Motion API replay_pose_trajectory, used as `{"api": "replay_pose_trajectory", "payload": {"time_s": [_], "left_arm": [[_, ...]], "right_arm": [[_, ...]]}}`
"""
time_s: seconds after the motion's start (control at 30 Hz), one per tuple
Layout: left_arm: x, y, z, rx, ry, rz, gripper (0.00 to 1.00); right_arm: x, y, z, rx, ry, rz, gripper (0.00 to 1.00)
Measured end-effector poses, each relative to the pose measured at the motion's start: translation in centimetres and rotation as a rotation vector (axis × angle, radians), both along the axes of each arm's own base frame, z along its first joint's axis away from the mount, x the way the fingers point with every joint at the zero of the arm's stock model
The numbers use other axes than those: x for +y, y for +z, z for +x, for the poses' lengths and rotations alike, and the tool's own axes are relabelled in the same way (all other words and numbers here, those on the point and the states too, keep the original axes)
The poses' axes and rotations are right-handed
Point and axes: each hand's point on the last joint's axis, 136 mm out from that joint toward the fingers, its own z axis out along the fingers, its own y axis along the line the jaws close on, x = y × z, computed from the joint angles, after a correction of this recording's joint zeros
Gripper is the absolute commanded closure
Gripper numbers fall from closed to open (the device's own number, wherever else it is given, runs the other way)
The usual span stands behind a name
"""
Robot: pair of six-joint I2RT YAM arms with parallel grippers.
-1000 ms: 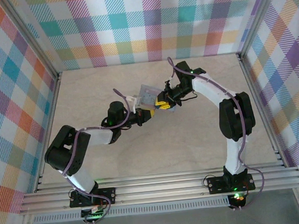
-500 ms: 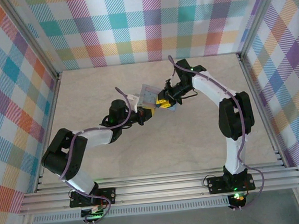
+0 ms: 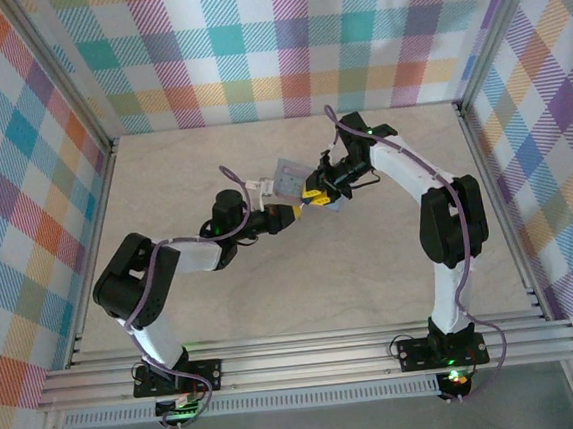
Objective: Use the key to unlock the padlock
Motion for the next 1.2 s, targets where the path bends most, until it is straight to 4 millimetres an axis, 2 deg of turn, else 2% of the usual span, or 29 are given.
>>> {"api": "replay_pose_trajectory", "payload": {"time_s": [0.3,0.77,1.07,1.2], "left_arm": [[-0.4,0.0,-0.2,0.056,-0.029,-0.027,1.00],[-1.0,-0.1,-1.6,-0.167,-0.052,0.221,1.00],[-0.5,-0.3,-1.3,-0.218,-0.024,0.288,1.00],[-0.3,-0.5,-1.2,-0.186,-0.002,0.293,1.00]], "right_arm": [[-0.4,-0.2,-0.1,-0.014,0.013,-0.015,1.00],[-0.9,-0.4,-1.4,0.077,0.027,-0.040,1.00],[-0.5,-0.8,-1.0,0.130,-0.020,-0.022,1.00],[-0.2,-1.3,-0.6,0.147,-0.051,-0.004,1.00]]}}
